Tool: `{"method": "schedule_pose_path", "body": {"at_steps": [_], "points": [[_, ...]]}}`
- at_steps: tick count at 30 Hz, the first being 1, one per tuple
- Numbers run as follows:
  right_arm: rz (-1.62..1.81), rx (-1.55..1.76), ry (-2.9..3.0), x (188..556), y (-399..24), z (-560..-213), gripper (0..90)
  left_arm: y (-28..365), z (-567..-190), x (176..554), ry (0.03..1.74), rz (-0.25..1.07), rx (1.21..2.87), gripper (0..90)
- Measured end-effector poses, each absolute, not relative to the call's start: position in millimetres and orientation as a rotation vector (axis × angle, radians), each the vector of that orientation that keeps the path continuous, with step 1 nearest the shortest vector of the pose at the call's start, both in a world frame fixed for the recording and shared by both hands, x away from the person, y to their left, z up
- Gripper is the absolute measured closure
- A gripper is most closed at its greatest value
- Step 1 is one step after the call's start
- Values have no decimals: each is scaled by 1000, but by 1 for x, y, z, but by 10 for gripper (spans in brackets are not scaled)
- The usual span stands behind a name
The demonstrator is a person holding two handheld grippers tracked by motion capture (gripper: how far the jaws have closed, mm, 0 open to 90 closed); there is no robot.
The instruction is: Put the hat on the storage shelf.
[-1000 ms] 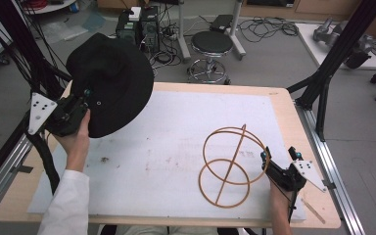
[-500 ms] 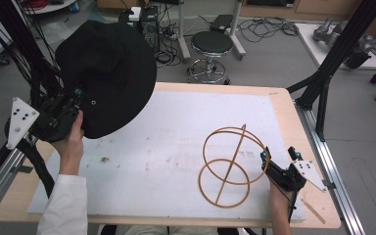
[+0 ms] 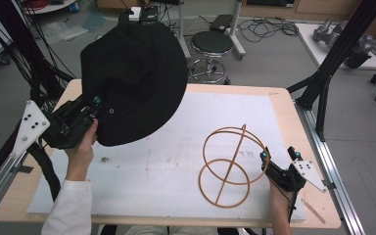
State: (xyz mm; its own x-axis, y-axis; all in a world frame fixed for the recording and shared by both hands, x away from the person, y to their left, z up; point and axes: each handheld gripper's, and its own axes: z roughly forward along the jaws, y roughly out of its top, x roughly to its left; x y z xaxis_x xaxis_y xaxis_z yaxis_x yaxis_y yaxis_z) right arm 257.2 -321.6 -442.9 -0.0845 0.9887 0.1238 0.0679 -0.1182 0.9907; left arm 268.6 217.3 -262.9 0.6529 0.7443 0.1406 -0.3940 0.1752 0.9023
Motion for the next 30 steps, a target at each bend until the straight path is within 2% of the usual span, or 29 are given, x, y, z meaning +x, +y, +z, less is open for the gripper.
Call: {"method": "schedule_pose_path", "body": {"at_steps": [14, 30], "points": [[1337, 1301, 1275, 258, -321, -443, 115, 190, -261, 263, 240, 615, 1139, 873], [1337, 1295, 1277, 257, -321, -443, 114, 150, -260, 255, 144, 506, 1178, 872]]}}
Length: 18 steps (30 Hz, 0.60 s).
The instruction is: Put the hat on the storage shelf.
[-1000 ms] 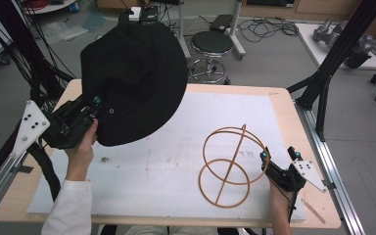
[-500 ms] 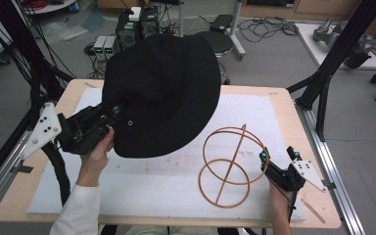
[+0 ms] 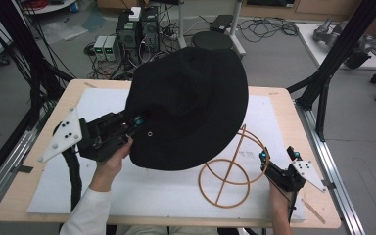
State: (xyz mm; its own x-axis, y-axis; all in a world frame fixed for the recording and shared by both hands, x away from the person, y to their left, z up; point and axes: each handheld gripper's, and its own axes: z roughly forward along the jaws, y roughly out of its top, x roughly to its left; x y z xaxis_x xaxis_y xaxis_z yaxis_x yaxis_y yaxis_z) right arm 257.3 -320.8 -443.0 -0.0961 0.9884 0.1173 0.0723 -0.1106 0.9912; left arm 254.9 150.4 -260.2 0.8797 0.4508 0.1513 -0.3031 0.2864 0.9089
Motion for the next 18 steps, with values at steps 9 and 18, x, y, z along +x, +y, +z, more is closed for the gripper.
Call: {"method": "schedule_pose_path", "body": {"at_steps": [9, 18], "points": [[1337, 1296, 1280, 257, -321, -443, 115, 122, -262, 252, 74, 430, 1222, 872], [1339, 1291, 1284, 257, -321, -443, 114, 95, -266, 253, 27, 360, 1279, 872]]}}
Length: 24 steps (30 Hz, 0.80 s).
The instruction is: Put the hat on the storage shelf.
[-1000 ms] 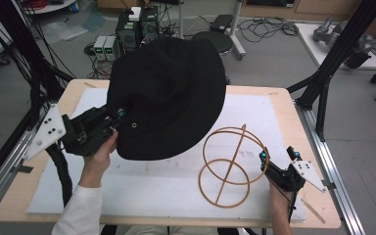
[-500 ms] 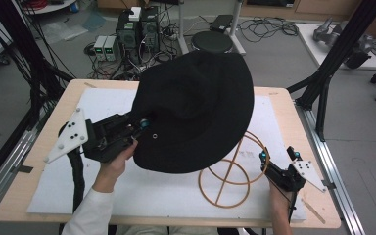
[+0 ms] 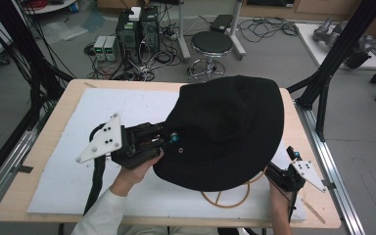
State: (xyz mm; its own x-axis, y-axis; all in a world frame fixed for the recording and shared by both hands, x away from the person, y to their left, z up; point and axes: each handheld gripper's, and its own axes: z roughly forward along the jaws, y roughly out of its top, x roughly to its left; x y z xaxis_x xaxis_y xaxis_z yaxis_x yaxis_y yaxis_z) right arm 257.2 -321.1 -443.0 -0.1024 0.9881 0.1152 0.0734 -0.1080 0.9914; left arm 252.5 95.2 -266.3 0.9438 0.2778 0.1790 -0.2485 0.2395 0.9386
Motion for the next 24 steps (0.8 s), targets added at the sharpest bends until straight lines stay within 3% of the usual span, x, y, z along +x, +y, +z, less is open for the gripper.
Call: {"method": "schedule_pose_path", "body": {"at_steps": [24], "points": [[1331, 1274, 1278, 256, -320, -442, 115, 63, -290, 253, 26, 240, 1509, 872]]}}
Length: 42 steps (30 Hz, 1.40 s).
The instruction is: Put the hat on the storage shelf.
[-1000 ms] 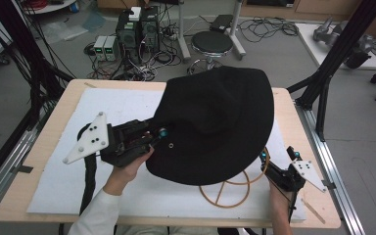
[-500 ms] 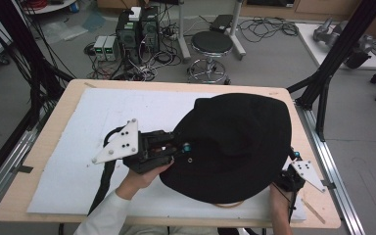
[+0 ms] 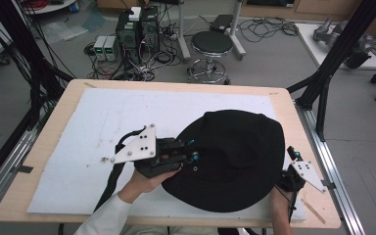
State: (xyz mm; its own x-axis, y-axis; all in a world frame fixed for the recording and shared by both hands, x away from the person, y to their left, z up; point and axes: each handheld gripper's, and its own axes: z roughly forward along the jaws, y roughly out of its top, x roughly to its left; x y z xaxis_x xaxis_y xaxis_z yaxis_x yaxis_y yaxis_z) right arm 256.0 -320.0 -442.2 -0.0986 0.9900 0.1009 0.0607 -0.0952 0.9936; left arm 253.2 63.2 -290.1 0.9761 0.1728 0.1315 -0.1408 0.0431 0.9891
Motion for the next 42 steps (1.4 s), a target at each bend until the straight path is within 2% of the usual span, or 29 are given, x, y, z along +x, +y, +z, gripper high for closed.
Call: {"method": "schedule_pose_path", "body": {"at_steps": [10, 19, 31, 42], "points": [[1331, 1272, 1280, 256, -320, -442, 115, 64, -289, 258, 72, 198, 1518, 851], [1333, 1272, 1276, 256, -320, -442, 115, 65, -290, 259, 94, 196, 1513, 735], [1332, 1276, 1274, 256, -320, -442, 114, 72, -296, 261, 145, 215, 1426, 444], [1330, 1275, 1272, 255, -320, -442, 115, 84, -292, 258, 146, 257, 1397, 364]]}}
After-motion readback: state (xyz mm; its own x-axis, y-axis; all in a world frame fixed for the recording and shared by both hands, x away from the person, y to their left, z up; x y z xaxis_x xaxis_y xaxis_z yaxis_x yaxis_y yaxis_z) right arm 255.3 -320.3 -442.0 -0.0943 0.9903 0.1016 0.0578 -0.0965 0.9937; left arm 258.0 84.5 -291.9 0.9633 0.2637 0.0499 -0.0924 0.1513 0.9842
